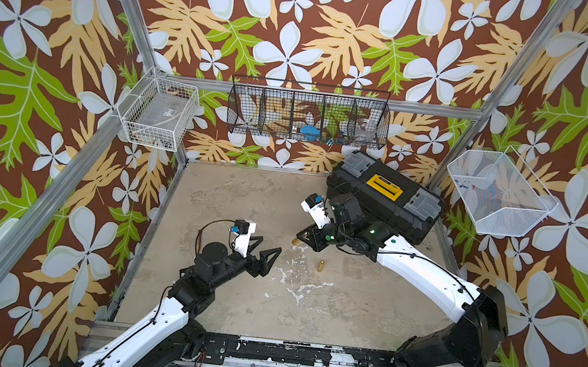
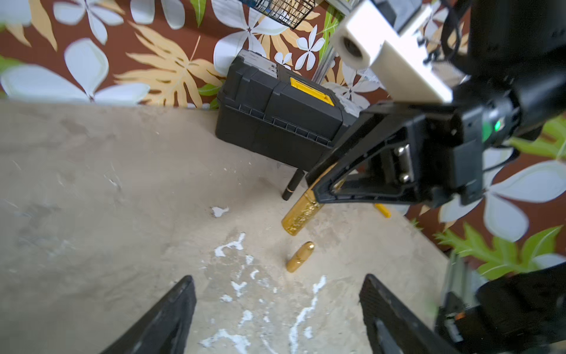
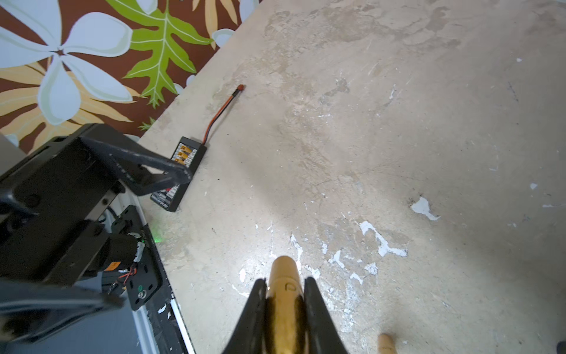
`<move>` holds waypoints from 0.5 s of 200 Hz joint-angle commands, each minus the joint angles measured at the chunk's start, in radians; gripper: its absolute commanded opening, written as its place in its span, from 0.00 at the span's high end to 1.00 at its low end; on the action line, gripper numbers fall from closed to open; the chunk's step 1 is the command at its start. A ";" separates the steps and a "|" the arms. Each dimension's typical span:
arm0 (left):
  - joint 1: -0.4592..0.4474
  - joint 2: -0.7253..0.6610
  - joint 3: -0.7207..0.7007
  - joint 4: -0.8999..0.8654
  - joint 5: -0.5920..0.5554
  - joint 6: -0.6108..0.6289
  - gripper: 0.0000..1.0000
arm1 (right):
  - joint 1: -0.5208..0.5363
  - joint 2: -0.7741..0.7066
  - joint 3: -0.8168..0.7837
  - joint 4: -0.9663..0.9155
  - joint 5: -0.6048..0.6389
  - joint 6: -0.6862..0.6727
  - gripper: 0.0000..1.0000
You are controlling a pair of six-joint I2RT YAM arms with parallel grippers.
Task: Open the lipstick cap
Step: Open the cover of the lipstick.
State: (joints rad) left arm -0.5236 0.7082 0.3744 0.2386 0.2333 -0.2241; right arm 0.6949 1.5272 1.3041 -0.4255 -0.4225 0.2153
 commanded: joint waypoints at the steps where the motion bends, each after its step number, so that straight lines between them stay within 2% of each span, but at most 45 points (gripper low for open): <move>1: -0.003 0.013 0.011 -0.023 0.058 0.364 0.21 | -0.001 -0.009 0.019 -0.033 -0.068 -0.021 0.82; 19: -0.003 0.067 0.035 -0.016 0.130 0.436 0.28 | 0.001 -0.012 0.026 -0.033 -0.095 -0.022 0.82; 48: -0.003 0.166 0.068 0.025 0.230 0.451 0.34 | 0.024 -0.010 0.024 -0.035 -0.103 -0.033 0.82; 100: -0.001 0.201 0.058 0.082 0.227 0.457 0.35 | 0.074 0.003 0.035 -0.040 -0.099 -0.042 0.82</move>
State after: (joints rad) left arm -0.5255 0.9062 0.4343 0.2729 0.4320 0.2058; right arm 0.7582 1.5261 1.3312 -0.4660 -0.5053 0.1814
